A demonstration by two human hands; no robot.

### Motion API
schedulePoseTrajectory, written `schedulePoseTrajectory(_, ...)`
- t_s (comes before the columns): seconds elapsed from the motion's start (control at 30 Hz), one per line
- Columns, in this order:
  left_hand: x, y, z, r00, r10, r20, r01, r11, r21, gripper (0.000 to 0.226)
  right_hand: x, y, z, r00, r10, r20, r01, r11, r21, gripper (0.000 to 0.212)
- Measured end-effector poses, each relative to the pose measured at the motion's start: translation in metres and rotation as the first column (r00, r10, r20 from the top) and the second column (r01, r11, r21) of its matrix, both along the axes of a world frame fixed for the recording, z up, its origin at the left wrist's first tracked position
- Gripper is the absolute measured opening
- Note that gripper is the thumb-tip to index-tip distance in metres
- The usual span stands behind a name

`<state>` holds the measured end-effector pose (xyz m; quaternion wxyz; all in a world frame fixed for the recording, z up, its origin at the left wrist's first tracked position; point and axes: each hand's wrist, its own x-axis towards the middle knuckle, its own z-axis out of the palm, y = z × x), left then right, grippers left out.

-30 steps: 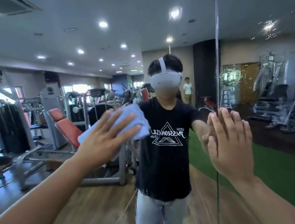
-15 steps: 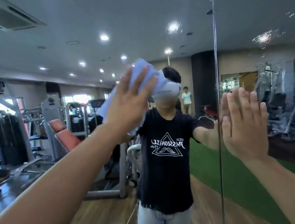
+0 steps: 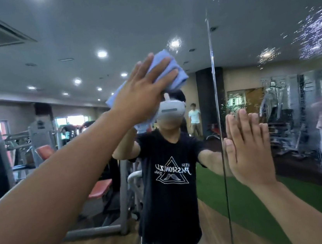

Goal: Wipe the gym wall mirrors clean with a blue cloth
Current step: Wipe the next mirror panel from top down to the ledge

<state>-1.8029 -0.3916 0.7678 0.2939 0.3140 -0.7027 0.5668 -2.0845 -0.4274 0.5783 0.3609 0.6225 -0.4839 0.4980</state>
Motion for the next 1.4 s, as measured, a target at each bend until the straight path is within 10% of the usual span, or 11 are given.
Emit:
schedulePoseTrajectory(0.47, -0.016, -0.003, -0.144, 0.778, -0.070, 0.624, -0.035, 0.987, 0.154, 0.054, -0.013, 0.013, -0.005, 0.996, 0.056, -0.073, -0.054, 0.998, 0.028, 0.062)
schedulePoseTrajectory(0.63, -0.011, -0.001, -0.086, 0.906, 0.011, 0.423, -0.074, 0.988, 0.133, 0.100, -0.016, 0.025, -0.031, 0.993, 0.059, -0.103, -0.056, 0.998, 0.032, 0.064)
schedulePoseTrajectory(0.83, -0.051, -0.003, -0.058, 0.994, -0.004, 0.111, 0.000, 0.999, 0.034, 0.061, -0.002, 0.027, -0.064, 0.994, 0.052, -0.092, -0.051, 0.999, 0.007, 0.063)
schedulePoseTrajectory(1.17, -0.038, -0.001, -0.243, 0.873, -0.173, 0.457, 0.062, 0.967, 0.247, 0.044, -0.012, 0.013, -0.080, 0.997, 0.006, -0.072, -0.004, 0.999, 0.034, 0.059)
schedulePoseTrajectory(1.4, -0.019, -0.005, -0.174, 0.933, -0.088, 0.349, 0.019, 0.980, 0.196, 0.068, -0.014, 0.010, -0.080, 0.996, 0.011, -0.093, -0.006, 0.999, 0.048, 0.059)
